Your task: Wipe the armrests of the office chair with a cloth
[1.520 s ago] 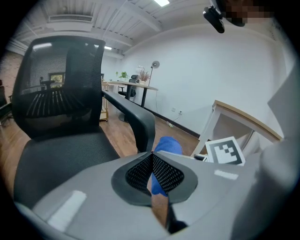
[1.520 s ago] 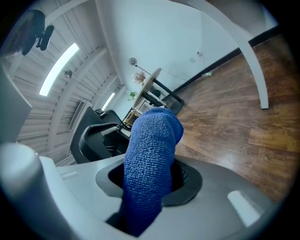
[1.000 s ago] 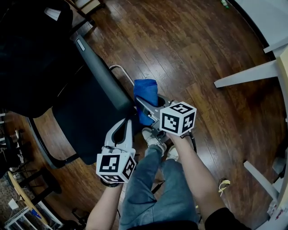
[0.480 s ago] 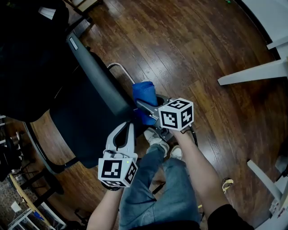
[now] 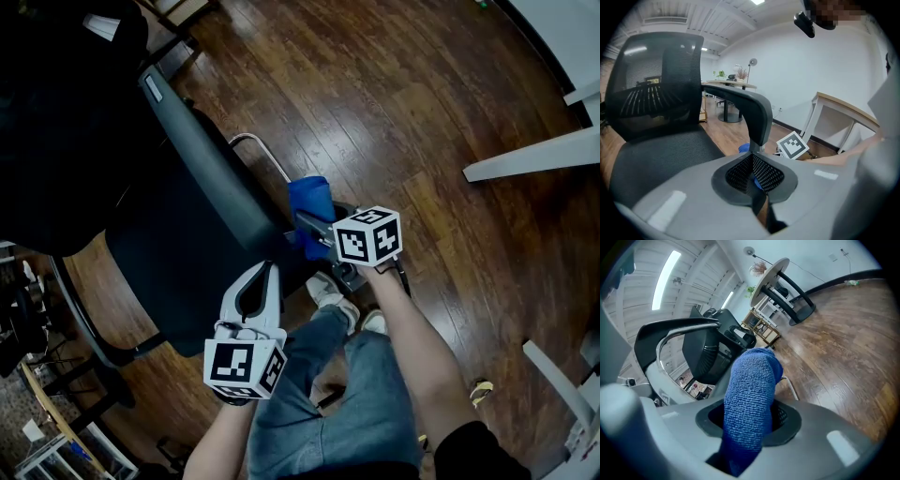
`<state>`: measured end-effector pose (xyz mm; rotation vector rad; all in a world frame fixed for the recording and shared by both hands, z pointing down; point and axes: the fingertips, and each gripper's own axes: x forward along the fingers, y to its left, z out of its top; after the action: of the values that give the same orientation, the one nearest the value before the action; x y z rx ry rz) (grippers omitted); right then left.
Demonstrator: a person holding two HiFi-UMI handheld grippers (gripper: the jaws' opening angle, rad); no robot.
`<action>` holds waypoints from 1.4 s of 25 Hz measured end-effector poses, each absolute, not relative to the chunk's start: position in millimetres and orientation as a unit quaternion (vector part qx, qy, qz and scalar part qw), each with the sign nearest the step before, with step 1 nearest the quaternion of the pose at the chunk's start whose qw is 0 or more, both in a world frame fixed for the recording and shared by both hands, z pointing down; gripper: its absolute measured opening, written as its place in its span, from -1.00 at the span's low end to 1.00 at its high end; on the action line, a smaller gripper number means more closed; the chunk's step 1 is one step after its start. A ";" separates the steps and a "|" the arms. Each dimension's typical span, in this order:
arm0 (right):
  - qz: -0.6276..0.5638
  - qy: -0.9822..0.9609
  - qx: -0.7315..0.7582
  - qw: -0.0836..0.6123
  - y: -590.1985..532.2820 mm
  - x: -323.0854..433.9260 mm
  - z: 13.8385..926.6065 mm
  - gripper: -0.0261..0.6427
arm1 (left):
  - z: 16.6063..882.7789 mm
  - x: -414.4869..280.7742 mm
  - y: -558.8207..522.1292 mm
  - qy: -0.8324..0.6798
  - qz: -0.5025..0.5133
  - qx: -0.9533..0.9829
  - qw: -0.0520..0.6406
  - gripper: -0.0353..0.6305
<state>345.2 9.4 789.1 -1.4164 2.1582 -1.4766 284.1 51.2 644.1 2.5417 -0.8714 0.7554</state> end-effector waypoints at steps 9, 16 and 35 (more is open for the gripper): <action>-0.468 0.721 -0.506 0.075 20.9 362.0 763.4 -0.51 | 628.2 280.1 50.2 -0.320 0.259 0.895 0.172 -0.88; -0.379 0.750 -0.539 0.055 36.7 378.5 630.9 -0.51 | 559.3 285.3 59.2 -0.325 0.224 0.904 0.166 -0.88; -0.147 0.827 -0.541 0.031 130.9 275.8 304.7 -0.51 | 347.0 216.4 114.8 -0.410 0.117 0.895 0.133 -0.88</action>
<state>275.8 130.9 304.7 -1.6684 2.5487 -0.4527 216.4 114.8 347.0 2.5953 -1.1901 0.3392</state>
